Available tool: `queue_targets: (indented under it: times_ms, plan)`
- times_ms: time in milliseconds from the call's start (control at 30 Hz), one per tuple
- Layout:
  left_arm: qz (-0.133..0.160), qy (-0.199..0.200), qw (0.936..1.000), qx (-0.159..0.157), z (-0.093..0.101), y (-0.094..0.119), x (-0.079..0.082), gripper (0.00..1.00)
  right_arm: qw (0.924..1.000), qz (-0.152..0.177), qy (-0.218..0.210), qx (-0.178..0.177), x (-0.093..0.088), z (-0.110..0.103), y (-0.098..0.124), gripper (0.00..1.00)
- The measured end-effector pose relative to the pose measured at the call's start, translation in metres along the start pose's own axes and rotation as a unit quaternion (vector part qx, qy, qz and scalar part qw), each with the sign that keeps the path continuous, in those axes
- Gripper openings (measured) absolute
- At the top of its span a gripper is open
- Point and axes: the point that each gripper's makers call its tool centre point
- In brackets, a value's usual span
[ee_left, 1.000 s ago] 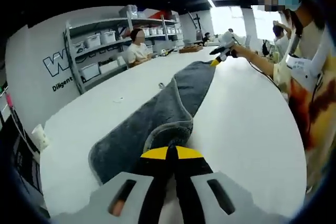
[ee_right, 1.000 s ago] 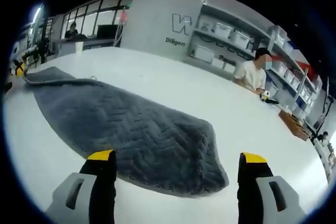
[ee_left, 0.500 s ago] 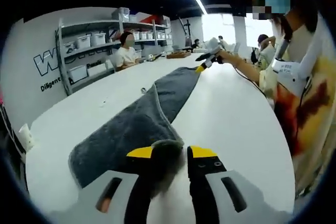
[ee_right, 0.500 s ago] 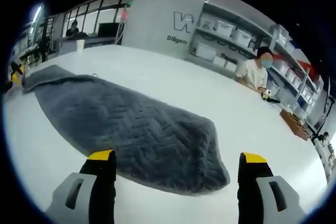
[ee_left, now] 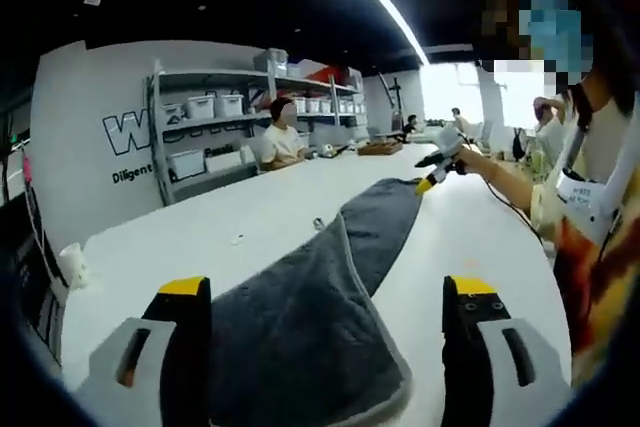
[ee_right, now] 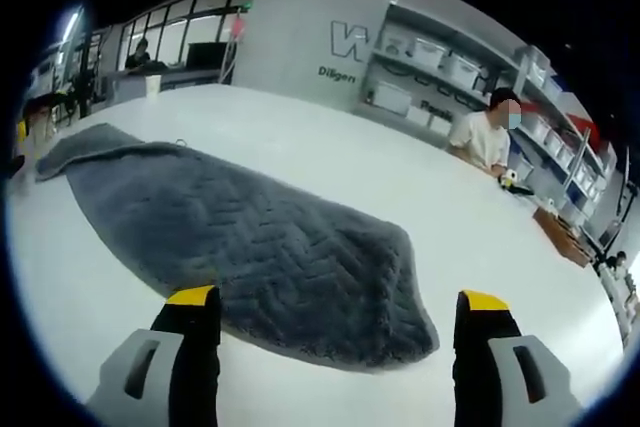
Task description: Open the folded towel by lifting each exposed corner and separating the folded layers until the towel lies flat within the target outline without major curled edges
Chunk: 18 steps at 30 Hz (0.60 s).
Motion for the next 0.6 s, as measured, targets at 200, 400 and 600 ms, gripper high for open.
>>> queue_targets:
  times_ms: [200,400,600]
  plan:
    - [0.041,0.043,0.9966,0.057,-0.033,-0.009,0.011,1.0,1.0,0.001,0.003,0.001,0.0,-0.002,0.0,0.97]
    - [0.05,0.076,0.9939,0.063,-0.051,-0.025,0.002,1.0,0.9999,0.007,0.009,0.007,0.004,-0.007,0.0,0.95]
    - [0.004,0.082,0.9933,0.081,-0.057,-0.028,-0.024,1.0,0.9989,0.029,0.028,0.024,0.017,-0.02,-0.003,0.95]
Point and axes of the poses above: the point that each gripper's makers call its tool centre point, and the gripper's own axes: y roughly backward along the fingers, z roughly to its right, x roughly out of its top, and after that the axes turned 8 degrees about y, right-handed
